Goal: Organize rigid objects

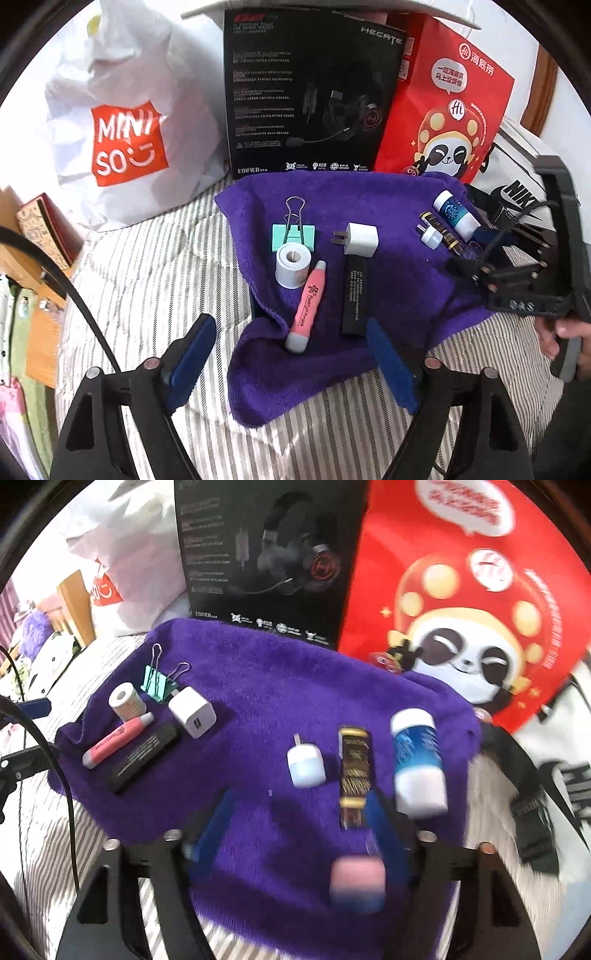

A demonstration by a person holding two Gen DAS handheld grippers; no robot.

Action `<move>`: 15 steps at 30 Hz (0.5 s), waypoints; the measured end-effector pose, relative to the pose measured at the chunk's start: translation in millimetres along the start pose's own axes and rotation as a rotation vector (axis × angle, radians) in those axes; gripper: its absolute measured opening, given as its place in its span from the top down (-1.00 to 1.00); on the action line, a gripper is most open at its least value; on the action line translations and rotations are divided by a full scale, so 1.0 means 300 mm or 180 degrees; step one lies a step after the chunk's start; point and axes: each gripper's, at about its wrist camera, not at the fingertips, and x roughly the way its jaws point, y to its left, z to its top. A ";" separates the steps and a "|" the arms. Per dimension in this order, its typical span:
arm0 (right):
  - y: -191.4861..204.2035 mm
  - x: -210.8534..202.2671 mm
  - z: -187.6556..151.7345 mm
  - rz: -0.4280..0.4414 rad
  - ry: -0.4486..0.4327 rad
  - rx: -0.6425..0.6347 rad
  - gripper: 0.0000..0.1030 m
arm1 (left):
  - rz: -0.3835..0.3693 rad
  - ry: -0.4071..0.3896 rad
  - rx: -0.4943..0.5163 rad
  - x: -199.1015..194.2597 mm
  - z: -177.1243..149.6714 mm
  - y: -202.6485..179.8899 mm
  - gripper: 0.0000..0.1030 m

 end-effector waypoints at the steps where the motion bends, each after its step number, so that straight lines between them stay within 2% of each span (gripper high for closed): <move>1: 0.002 -0.024 -0.017 -0.0039 -0.0028 0.0014 -0.54 | 0.0029 -0.0013 0.0006 -0.011 -0.003 -0.008 -0.70; 3: 0.005 -0.065 -0.049 -0.0135 -0.0042 0.0054 -0.68 | 0.0086 -0.0040 0.0033 -0.043 -0.014 -0.037 -0.76; 5: 0.007 -0.117 -0.088 -0.0241 -0.0065 0.0121 -0.71 | 0.0099 -0.0045 0.0045 -0.070 -0.022 -0.054 -0.89; 11: 0.010 -0.261 -0.199 -0.0439 -0.0176 0.0399 -0.99 | 0.0091 -0.0144 0.0019 -0.185 -0.049 -0.117 -0.96; 15: 0.027 -0.324 -0.250 -0.0601 -0.0165 0.0587 -1.00 | 0.0065 -0.0185 -0.0019 -0.238 -0.067 -0.160 -0.97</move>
